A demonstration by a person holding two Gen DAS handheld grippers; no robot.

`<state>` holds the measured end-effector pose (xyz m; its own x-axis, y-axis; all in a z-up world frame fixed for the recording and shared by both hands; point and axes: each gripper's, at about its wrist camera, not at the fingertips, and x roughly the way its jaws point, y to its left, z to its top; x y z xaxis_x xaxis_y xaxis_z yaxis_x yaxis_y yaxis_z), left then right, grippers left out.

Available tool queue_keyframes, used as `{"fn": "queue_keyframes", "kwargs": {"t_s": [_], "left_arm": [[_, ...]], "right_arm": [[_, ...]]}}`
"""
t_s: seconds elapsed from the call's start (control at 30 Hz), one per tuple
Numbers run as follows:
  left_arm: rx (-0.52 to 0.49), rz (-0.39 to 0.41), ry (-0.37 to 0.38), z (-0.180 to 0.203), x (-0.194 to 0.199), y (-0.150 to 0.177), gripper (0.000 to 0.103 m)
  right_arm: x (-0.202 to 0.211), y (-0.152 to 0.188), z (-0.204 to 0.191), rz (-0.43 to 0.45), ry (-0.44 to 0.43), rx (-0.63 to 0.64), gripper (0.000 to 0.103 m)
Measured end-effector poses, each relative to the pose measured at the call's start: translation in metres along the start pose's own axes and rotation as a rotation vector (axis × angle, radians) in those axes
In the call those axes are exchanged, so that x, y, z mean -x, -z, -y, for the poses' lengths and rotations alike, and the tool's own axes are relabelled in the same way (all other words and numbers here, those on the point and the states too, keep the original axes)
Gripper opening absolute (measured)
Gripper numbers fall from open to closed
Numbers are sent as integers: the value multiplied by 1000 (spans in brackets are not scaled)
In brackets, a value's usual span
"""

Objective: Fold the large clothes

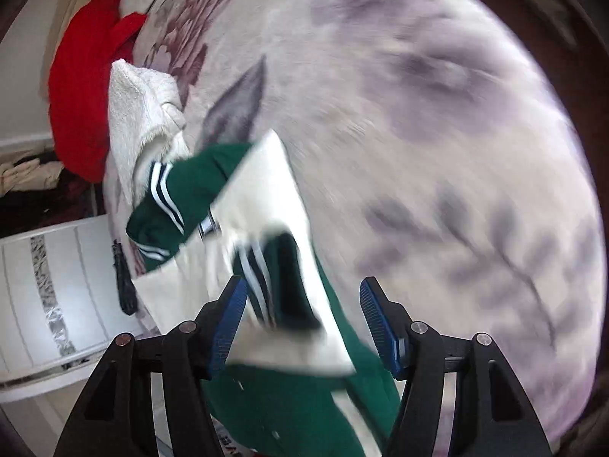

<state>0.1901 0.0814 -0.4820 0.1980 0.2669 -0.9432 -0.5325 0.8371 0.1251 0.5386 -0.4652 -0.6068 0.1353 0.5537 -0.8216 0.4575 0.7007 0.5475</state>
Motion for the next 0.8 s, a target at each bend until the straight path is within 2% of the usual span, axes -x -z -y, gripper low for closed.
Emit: {"fn": "queue_keyframes", "kwargs": {"t_s": [0.1,0.2,0.23,0.27,0.3,0.37,0.43,0.5,0.57,0.67,0.7,0.73,0.8], "left_arm": [[12,37,-64,41,13,16,98],[3,52,-86,87,18,30,98],[3,42,-74,106,18,34,98],[8,30,-44,123,19,39,98],[13,23,-14,135,20,42,98],[-5,9,14,155,21,50,98],[-31,-7,18,169,18,59,98],[-37,-34,39,175,17,66,98],[-43,-50,44,175,19,71,98],[-21,-57,47,168,27,80,98],[-4,-65,58,165,30,84,98],[14,-78,68,162,32,88,98],[53,-107,91,155,36,99,98]], "right_arm": [[-55,-57,-8,-64,-26,31,65],[-111,-86,-12,-204,-75,28,66],[-125,-89,-14,-242,-98,26,63],[-128,-86,-17,-223,-92,46,31],[-130,-82,-27,-200,-74,97,17],[-121,-73,-46,-158,0,180,9],[-95,-75,-56,-73,94,266,8],[-82,-94,-34,-15,126,185,8],[-91,-103,-16,-50,129,116,8],[-93,-97,-41,-43,215,233,10],[-89,-93,-49,-64,209,255,12],[-83,-91,-50,-98,178,260,16],[-61,-81,-44,-153,145,262,37]]}}
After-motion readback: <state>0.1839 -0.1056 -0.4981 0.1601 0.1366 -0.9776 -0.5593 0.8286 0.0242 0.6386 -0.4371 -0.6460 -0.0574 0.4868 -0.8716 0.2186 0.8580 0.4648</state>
